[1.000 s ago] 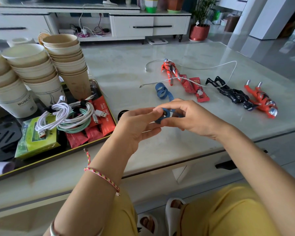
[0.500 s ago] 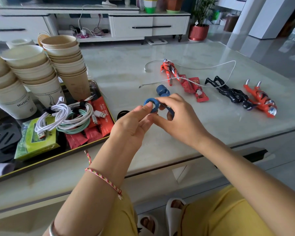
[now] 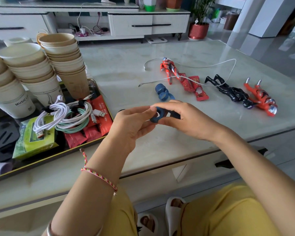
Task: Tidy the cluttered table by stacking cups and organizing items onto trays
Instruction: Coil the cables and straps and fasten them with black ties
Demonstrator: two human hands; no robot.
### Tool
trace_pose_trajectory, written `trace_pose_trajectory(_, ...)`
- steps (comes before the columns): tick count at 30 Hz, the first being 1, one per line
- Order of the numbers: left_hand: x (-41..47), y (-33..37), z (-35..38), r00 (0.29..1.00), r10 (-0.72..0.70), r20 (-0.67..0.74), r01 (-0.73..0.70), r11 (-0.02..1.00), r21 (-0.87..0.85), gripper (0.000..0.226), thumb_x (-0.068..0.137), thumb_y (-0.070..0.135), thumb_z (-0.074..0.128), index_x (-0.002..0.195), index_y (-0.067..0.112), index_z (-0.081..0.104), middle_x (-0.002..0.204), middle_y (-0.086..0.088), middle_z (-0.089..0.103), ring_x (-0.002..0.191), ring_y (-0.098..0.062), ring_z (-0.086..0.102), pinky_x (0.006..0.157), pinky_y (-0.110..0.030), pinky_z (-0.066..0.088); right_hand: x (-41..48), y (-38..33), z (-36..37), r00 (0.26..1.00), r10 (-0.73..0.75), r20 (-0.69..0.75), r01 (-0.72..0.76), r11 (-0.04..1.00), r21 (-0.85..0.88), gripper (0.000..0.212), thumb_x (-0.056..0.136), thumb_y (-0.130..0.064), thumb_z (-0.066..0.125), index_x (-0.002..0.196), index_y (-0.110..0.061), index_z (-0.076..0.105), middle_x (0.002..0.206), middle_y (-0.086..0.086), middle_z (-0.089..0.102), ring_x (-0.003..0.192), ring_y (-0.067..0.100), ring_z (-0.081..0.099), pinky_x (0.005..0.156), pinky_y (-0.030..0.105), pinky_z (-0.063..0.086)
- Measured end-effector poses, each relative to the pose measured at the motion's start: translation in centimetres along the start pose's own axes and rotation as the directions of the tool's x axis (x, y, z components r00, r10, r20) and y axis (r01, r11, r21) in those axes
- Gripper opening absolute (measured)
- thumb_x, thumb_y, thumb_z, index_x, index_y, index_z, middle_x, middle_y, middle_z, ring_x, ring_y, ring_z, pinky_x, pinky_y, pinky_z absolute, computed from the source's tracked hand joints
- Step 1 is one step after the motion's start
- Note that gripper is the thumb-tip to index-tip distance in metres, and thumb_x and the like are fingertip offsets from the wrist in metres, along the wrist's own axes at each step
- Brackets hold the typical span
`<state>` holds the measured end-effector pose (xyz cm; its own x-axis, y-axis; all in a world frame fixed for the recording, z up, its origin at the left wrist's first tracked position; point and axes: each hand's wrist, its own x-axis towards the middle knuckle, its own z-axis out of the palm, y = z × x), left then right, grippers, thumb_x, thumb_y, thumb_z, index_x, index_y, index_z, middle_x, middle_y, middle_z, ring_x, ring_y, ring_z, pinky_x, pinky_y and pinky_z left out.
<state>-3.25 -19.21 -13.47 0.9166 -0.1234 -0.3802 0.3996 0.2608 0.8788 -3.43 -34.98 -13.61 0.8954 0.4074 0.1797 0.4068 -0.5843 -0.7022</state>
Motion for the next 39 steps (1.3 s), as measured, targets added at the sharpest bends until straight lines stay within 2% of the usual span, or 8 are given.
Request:
trace_pose_trajectory(5, -0.1, 0.4, 0.4, 0.995, -0.087, -0.052, 0.065, 0.942, -0.33, 0.039, 0.081, 0.002, 0.065, 0.118, -0.004, 0.054, 0.092, -0.017, 0.069, 0.067, -0.02, 0.069, 0.062, -0.025, 0.058, 0.4, -0.5, 1.1, 0.974, 0.006, -0.227, -0.001, 1.0, 0.023, 0.026, 0.087, -0.014, 0.064, 0.112, -0.013, 0.064, 0.101, 0.002, 0.065, 0.091, 0.011, 0.057, 0.083, 0.022, 0.045)
trace_pose_trajectory(8, -0.2, 0.4, 0.4, 0.991, -0.118, -0.061, 0.084, 0.913, -0.4, 0.038, 0.083, 0.001, 0.063, 0.119, -0.007, 0.053, 0.101, -0.023, 0.067, 0.078, -0.025, 0.069, 0.067, -0.027, 0.058, 0.4, -0.7, 1.8, 0.958, 0.013, -0.285, -0.011, 1.0, 0.007, 0.03, 0.086, -0.014, 0.064, 0.116, -0.012, 0.062, 0.102, 0.004, 0.062, 0.092, 0.013, 0.057, 0.078, 0.018, 0.045)
trace_pose_trajectory(14, -0.5, 0.8, 0.5, 0.992, -0.125, 0.005, 0.115, 0.899, -0.423, 0.006, 0.082, -0.004, 0.062, 0.085, -0.009, 0.06, 0.079, -0.022, 0.071, 0.069, -0.024, 0.07, 0.071, -0.028, 0.057, 0.7, -0.8, 2.4, 0.938, 0.044, -0.343, -0.049, 0.999, -0.004, 0.032, 0.083, -0.025, 0.068, 0.113, -0.015, 0.064, 0.089, 0.001, 0.05, 0.071, 0.005, 0.044, 0.065, 0.013, 0.034)
trace_pose_trajectory(19, -0.4, 0.7, 0.0, 0.984, -0.166, 0.062, 0.174, 0.974, -0.146, 0.005, 0.082, 0.01, 0.065, 0.085, 0.006, 0.066, 0.07, -0.007, 0.067, 0.064, -0.017, 0.067, 0.067, -0.033, 0.058, 0.5, -0.9, 0.8, 0.993, 0.04, -0.115, -0.032, 0.997, 0.065, 0.026, 0.085, -0.022, 0.064, 0.107, -0.035, 0.057, 0.098, 0.011, 0.041, 0.074, 0.019, 0.04, 0.069, 0.02, 0.038)
trace_pose_trajectory(25, 0.0, 0.0, -0.2, 0.999, -0.037, 0.027, 0.035, 0.996, 0.083, 0.01, 0.083, 0.014, 0.066, 0.091, 0.009, 0.068, 0.08, -0.004, 0.071, 0.068, -0.013, 0.069, 0.062, -0.02, 0.051, 0.1, 0.0, 0.1, 0.999, 0.047, 0.0, -0.047, 0.999, -0.003, 0.03, 0.089, -0.018, 0.06, 0.116, -0.029, 0.059, 0.09, -0.003, 0.036, 0.067, -0.002, 0.036, 0.072, 0.004, 0.032)
trace_pose_trajectory(30, 0.0, 0.3, 0.0, 0.998, -0.059, -0.004, 0.058, 0.986, -0.156, 0.015, 0.082, 0.008, 0.066, 0.096, 0.005, 0.063, 0.073, -0.005, 0.07, 0.059, -0.01, 0.067, 0.065, -0.019, 0.056, 0.3, -0.7, 0.6, 0.989, -0.056, -0.14, 0.05, 0.998, -0.047, 0.023, 0.09, -0.015, 0.058, 0.111, -0.005, 0.062, 0.086, 0.021, 0.045, 0.072, 0.013, 0.039, 0.067, 0.011, 0.032)
trace_pose_trajectory(35, -0.2, 0.5, 0.7, 0.993, -0.12, -0.014, 0.103, 0.905, -0.414, 0.007, 0.084, 0.003, 0.063, 0.082, -0.003, 0.062, 0.064, -0.011, 0.069, 0.058, -0.016, 0.068, 0.062, -0.023, 0.058, 0.6, -1.3, 2.4, 0.927, 0.008, -0.375, -0.017, 1.0, -0.021, 0.032, 0.085, -0.016, 0.065, 0.117, -0.011, 0.062, 0.094, 0.005, 0.047, 0.073, -0.005, 0.044, 0.071, 0.008, 0.032)
trace_pose_trajectory(39, -0.3, 0.4, 0.6, 0.992, -0.125, 0.015, 0.119, 0.894, -0.433, 0.008, 0.084, 0.003, 0.062, 0.084, -0.005, 0.062, 0.068, -0.016, 0.07, 0.061, -0.021, 0.069, 0.057, -0.027, 0.058, 0.7, -1.6, 3.8, 0.899, 0.079, -0.43, -0.058, 0.996, 0.063, 0.036, 0.081, -0.016, 0.069, 0.116, -0.014, 0.061, 0.097, 0.003, 0.044, 0.076, 0.001, 0.044, 0.073, 0.014, 0.036)
